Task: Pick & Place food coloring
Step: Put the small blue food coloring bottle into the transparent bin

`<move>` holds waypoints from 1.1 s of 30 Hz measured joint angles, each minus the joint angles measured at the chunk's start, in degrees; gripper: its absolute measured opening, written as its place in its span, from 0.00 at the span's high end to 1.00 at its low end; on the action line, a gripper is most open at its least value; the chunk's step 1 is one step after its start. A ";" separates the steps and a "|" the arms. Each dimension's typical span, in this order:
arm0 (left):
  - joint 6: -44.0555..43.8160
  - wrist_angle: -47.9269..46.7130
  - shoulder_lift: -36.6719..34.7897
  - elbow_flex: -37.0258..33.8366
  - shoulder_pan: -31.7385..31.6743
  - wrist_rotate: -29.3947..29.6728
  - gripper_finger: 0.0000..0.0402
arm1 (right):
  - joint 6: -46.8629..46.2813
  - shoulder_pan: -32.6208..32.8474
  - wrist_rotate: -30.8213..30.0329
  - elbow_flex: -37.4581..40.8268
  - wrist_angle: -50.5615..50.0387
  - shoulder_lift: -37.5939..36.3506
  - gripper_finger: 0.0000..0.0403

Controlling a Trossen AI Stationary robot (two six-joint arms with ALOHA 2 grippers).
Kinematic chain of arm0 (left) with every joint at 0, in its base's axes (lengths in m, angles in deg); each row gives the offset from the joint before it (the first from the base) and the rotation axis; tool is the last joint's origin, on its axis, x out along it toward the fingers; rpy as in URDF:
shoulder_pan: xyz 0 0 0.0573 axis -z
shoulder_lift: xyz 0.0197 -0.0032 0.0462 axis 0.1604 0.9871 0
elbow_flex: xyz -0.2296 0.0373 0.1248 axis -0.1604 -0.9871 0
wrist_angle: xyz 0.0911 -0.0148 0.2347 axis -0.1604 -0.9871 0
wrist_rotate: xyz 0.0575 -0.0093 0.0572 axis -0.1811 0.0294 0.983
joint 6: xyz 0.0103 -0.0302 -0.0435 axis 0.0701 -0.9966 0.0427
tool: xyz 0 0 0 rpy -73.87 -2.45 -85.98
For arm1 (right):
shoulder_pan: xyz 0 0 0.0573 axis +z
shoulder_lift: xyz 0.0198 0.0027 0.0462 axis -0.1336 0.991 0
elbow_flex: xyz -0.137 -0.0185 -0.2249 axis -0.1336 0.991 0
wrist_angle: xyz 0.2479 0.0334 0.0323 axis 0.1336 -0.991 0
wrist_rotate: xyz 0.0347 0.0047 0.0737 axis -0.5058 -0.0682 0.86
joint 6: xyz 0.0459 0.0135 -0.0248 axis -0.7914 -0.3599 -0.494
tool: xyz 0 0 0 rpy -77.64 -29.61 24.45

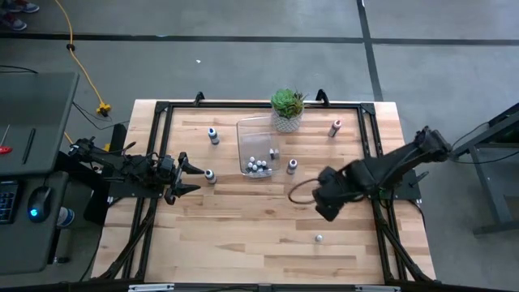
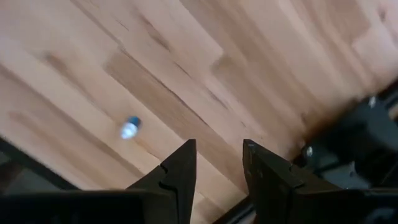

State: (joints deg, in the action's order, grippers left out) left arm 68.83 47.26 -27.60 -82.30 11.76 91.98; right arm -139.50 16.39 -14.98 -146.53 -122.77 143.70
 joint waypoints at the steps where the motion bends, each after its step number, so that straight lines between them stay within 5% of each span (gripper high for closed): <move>1: 0.00 0.00 0.00 0.00 0.02 0.01 0.32 | -2.13 0.90 0.76 2.03 0.98 -0.36 0.70; 15: 0.00 0.00 0.00 0.00 0.01 0.00 0.32 | -18.02 7.35 2.15 17.46 24.46 -1.49 0.70; 21: 0.00 0.00 0.00 0.00 0.00 0.00 0.32 | -18.34 8.66 -3.81 19.48 28.72 -1.18 0.70; 33: 0.00 0.00 0.00 0.00 0.00 0.01 0.32 | -10.43 11.73 -3.09 19.77 31.65 -1.18 0.70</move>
State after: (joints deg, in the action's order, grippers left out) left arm 68.83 47.26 -27.60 -82.30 11.77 91.99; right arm -149.93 28.12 -18.08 -126.76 -91.12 142.52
